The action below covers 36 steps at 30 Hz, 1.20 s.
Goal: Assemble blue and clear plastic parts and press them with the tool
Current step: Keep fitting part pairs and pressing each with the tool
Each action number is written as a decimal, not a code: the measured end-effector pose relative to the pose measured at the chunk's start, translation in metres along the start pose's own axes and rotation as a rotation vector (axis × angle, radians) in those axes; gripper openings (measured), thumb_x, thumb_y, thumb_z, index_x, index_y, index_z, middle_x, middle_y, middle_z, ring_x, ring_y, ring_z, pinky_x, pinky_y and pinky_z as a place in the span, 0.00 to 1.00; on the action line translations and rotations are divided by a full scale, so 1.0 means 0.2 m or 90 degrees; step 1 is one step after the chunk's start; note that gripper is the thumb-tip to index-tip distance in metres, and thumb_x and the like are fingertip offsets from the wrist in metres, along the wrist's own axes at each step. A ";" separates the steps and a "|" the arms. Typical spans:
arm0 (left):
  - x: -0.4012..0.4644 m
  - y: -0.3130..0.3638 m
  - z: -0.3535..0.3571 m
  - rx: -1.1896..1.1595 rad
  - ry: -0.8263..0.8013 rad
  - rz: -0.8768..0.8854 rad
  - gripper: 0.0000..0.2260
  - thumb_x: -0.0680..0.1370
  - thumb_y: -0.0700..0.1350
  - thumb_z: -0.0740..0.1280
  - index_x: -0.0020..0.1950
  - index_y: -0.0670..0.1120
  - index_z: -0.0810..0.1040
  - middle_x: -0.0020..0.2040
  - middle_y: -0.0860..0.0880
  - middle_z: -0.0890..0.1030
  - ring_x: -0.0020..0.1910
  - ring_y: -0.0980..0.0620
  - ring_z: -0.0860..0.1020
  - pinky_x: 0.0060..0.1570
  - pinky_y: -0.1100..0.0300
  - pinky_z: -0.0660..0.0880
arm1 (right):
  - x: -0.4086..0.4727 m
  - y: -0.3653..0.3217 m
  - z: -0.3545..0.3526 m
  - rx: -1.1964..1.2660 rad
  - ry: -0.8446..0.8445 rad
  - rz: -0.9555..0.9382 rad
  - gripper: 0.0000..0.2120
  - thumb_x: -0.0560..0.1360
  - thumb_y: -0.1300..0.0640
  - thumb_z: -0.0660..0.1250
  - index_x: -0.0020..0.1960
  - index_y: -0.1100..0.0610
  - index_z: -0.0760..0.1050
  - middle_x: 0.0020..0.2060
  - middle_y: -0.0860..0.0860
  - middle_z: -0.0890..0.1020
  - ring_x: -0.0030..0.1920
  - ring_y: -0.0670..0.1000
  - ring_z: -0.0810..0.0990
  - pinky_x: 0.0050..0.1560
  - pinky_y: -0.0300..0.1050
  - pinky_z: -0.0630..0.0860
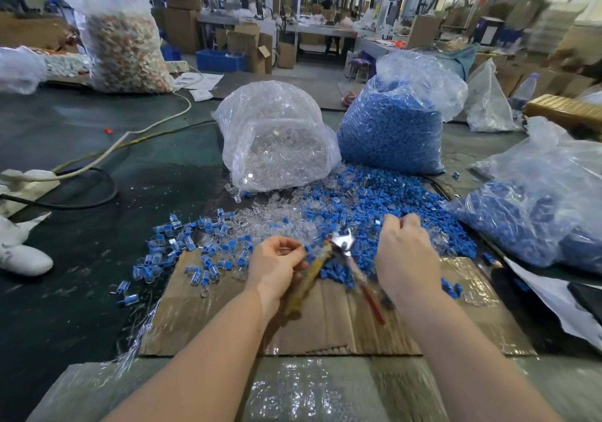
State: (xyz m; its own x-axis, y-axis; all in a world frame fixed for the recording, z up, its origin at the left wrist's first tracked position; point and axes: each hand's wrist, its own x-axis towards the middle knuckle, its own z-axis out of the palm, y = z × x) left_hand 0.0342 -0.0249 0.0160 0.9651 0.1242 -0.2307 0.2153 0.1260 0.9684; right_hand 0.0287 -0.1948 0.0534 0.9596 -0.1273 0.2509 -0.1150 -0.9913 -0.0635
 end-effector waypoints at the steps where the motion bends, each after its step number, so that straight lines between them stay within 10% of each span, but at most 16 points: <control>1: 0.00 -0.01 0.00 0.023 0.008 0.013 0.04 0.76 0.34 0.66 0.47 0.41 0.76 0.40 0.45 0.80 0.33 0.54 0.78 0.30 0.67 0.75 | -0.01 -0.02 0.00 -0.002 -0.020 -0.001 0.12 0.74 0.68 0.58 0.56 0.59 0.66 0.55 0.58 0.69 0.52 0.54 0.72 0.48 0.45 0.75; 9: -0.02 -0.06 0.04 0.062 0.070 0.070 0.05 0.76 0.34 0.64 0.45 0.44 0.75 0.41 0.45 0.80 0.36 0.55 0.77 0.32 0.71 0.74 | -0.15 -0.15 0.12 0.093 -0.098 0.023 0.12 0.80 0.57 0.52 0.62 0.58 0.64 0.63 0.56 0.68 0.61 0.54 0.70 0.56 0.46 0.74; 16: -0.04 -0.06 0.07 0.038 0.081 0.039 0.07 0.76 0.34 0.65 0.44 0.46 0.75 0.40 0.46 0.79 0.37 0.54 0.77 0.34 0.68 0.72 | -0.22 -0.29 0.15 0.086 -0.242 0.087 0.42 0.74 0.34 0.53 0.75 0.63 0.48 0.71 0.58 0.61 0.70 0.58 0.58 0.64 0.55 0.63; 26: -0.03 -0.02 0.10 -0.069 0.029 -0.055 0.03 0.76 0.34 0.65 0.46 0.40 0.75 0.37 0.44 0.77 0.34 0.52 0.76 0.37 0.60 0.75 | -0.18 -0.31 0.16 0.065 -0.252 0.106 0.44 0.71 0.41 0.59 0.76 0.62 0.43 0.72 0.56 0.59 0.71 0.57 0.55 0.66 0.63 0.55; 36: -0.02 0.00 0.03 -0.037 0.030 -0.069 0.02 0.77 0.37 0.65 0.49 0.42 0.75 0.38 0.43 0.79 0.24 0.56 0.73 0.21 0.65 0.68 | -0.15 -0.21 0.17 0.002 -0.144 0.072 0.25 0.76 0.58 0.53 0.72 0.61 0.57 0.65 0.57 0.69 0.65 0.58 0.65 0.60 0.55 0.65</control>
State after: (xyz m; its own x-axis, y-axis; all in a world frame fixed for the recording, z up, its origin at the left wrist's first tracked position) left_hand 0.0317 -0.0315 0.0170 0.9280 0.1534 -0.3396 0.3080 0.1972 0.9307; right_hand 0.0144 -0.1476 0.0163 0.9738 -0.2266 0.0192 -0.2244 -0.9711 -0.0819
